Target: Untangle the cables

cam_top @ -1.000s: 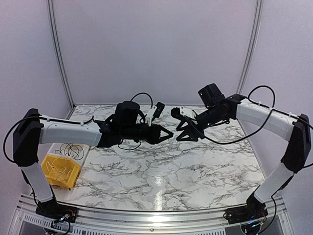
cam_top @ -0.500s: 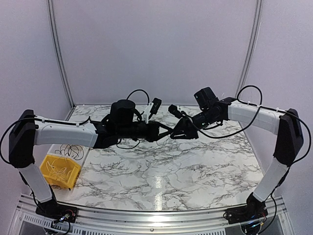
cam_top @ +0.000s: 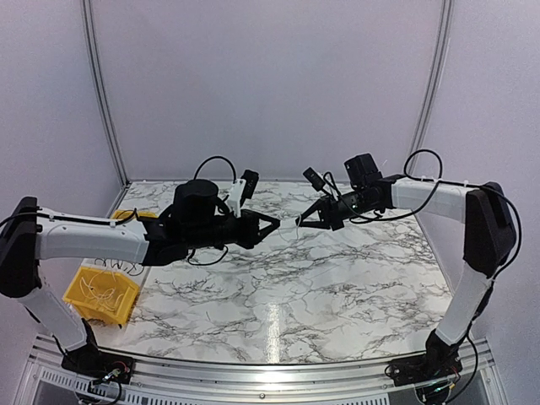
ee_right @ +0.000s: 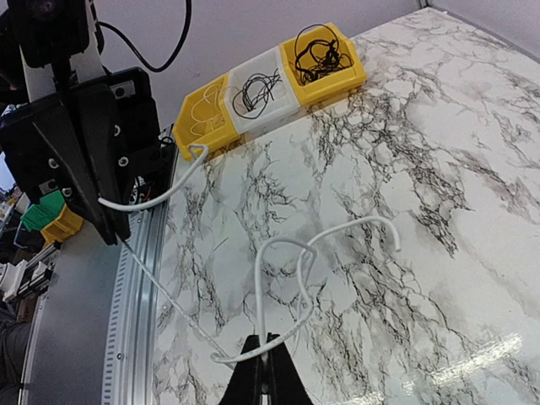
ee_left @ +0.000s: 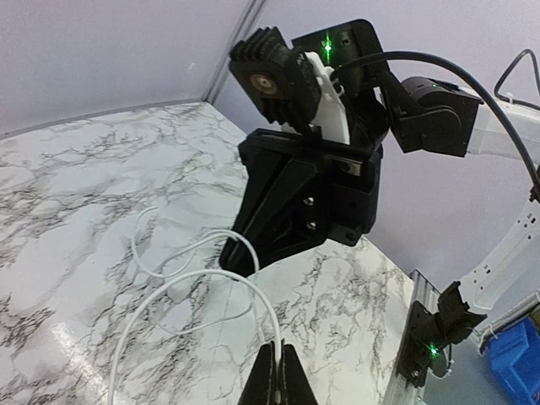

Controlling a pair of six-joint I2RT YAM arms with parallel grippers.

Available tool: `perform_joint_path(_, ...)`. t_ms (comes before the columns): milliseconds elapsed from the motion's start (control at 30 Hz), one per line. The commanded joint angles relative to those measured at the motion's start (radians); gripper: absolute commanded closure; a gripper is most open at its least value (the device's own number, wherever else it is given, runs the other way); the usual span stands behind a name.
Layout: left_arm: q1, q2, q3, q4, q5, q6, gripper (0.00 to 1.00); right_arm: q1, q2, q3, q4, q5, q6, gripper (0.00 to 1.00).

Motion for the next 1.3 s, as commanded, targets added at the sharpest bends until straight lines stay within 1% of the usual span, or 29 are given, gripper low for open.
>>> perform_joint_path(0, -0.022, -0.228, -0.049, 0.061, -0.115, 0.052, 1.00, -0.118, 0.068, -0.023, 0.018, 0.211, 0.025, 0.97)
perform_joint_path(133, -0.022, -0.361, -0.108, 0.057, -0.269, 0.110, 1.00, -0.120, 0.085, -0.034, 0.007, 0.285, 0.000, 0.97)
perform_joint_path(300, -0.022, -0.504, -0.146, 0.028, -0.442, 0.180, 1.00, -0.121, 0.098, -0.037, -0.002, 0.307, -0.021, 0.97)
perform_joint_path(367, -0.022, -0.545, -0.156, 0.007, -0.512, 0.201, 1.00, -0.122, 0.098, -0.038, -0.012, 0.272, -0.042, 0.97)
perform_joint_path(467, -0.022, -0.579, -0.174, -0.024, -0.588, 0.223, 1.00, -0.121, 0.089, -0.041, -0.040, 0.162, -0.087, 0.96)
perform_joint_path(533, -0.022, -0.580, -0.184, -0.033, -0.594, 0.222, 1.00, -0.121, 0.084, -0.040, -0.054, 0.122, -0.102, 0.95)
perform_joint_path(633, -0.022, -0.562, -0.189, -0.043, -0.591, 0.205, 1.00, -0.120, 0.075, -0.046, -0.051, 0.127, -0.107, 0.95)
perform_joint_path(667, -0.022, -0.554, -0.190, -0.043, -0.585, 0.200, 1.00, -0.122, 0.073, -0.047, -0.055, 0.130, -0.112, 0.93)
perform_joint_path(800, -0.022, -0.513, -0.179, -0.045, -0.548, 0.179, 1.00, -0.119, 0.030, -0.042, -0.072, 0.123, -0.138, 0.83)
perform_joint_path(900, -0.022, -0.479, -0.174, -0.044, -0.523, 0.158, 1.00, -0.103, -0.056, -0.050, -0.051, 0.129, -0.148, 0.68)
perform_joint_path(1000, -0.022, -0.445, -0.168, -0.043, -0.500, 0.130, 1.00, -0.065, -0.147, -0.038, -0.052, 0.151, -0.181, 0.58)
perform_joint_path(1067, -0.022, -0.425, -0.162, -0.042, -0.477, 0.119, 1.00, -0.027, -0.181, -0.006, -0.087, 0.175, -0.214, 0.53)
perform_joint_path(1167, -0.022, -0.400, -0.153, -0.042, -0.442, 0.112, 1.00, 0.034, -0.199, 0.066, -0.135, 0.243, -0.248, 0.51)
perform_joint_path(1267, -0.022, -0.379, -0.142, -0.042, -0.390, 0.119, 1.00, 0.052, -0.185, 0.138, -0.136, 0.258, -0.222, 0.51)
